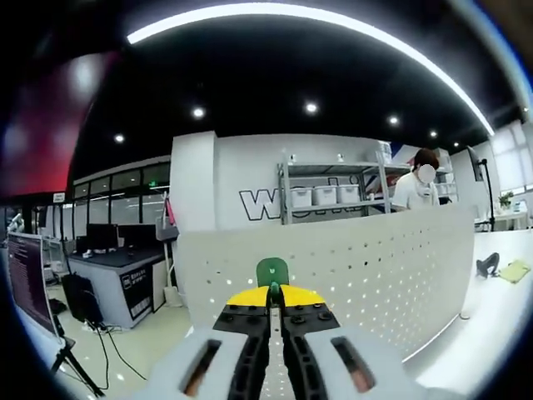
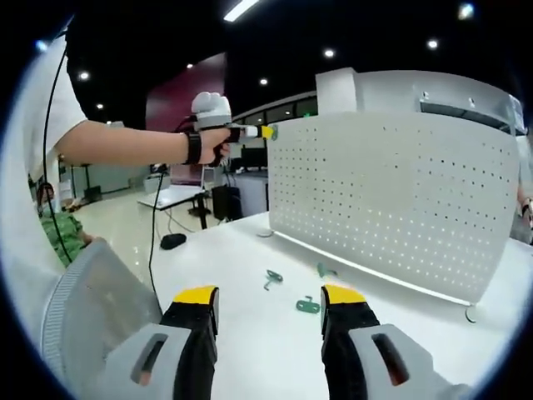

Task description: Insert the hook assembly into the mounting plate slot until the hook locks in place.

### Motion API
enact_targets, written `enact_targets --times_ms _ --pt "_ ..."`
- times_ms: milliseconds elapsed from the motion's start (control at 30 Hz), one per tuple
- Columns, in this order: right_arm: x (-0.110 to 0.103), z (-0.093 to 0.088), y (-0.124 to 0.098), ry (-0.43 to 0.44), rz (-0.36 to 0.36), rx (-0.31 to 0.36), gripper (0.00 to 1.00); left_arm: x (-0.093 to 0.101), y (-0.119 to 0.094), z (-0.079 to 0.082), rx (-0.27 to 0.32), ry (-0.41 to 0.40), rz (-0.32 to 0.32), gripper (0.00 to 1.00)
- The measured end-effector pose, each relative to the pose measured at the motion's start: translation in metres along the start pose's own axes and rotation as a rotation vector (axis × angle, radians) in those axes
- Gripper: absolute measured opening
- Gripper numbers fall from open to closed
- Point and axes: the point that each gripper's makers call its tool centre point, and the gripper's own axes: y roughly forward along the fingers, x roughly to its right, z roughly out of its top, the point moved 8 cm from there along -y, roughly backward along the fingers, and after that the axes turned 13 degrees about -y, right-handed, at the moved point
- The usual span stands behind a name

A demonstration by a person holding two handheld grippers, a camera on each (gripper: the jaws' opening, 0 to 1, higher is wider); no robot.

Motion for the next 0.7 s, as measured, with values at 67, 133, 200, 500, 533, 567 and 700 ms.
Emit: enact_targets --times_ms 67,133,200,500,533,567,700 --pt "0.001 0.000 0.000 0.000 -0.006 -0.002 0.50 -0.003 0.003 -0.001 -0.002 0.000 0.007 0.03" --pt "0.001 0.000 0.000 0.002 -0.010 -0.006 0.50 -0.005 0.006 -0.001 -0.003 -0.007 0.009 0.03" --pt "0.001 0.000 0.001 0.003 -0.011 -0.009 0.49 -0.007 0.008 -0.001 0.003 -0.002 0.011 0.03" --pt "-0.004 -0.002 0.005 0.010 0.000 -0.031 0.49 -0.017 0.022 -0.002 0.002 0.015 0.016 0.03" --pt "-0.004 -0.003 0.006 0.008 0.002 -0.036 0.49 -0.017 0.023 -0.001 0.003 0.015 0.013 0.03" --pt "-0.004 -0.004 0.006 0.007 0.002 -0.040 0.49 -0.017 0.025 -0.001 0.003 0.018 0.010 0.03" --pt "-0.002 -0.004 0.007 0.012 -0.005 -0.043 0.49 -0.022 0.033 -0.002 0.000 0.005 0.019 0.03"
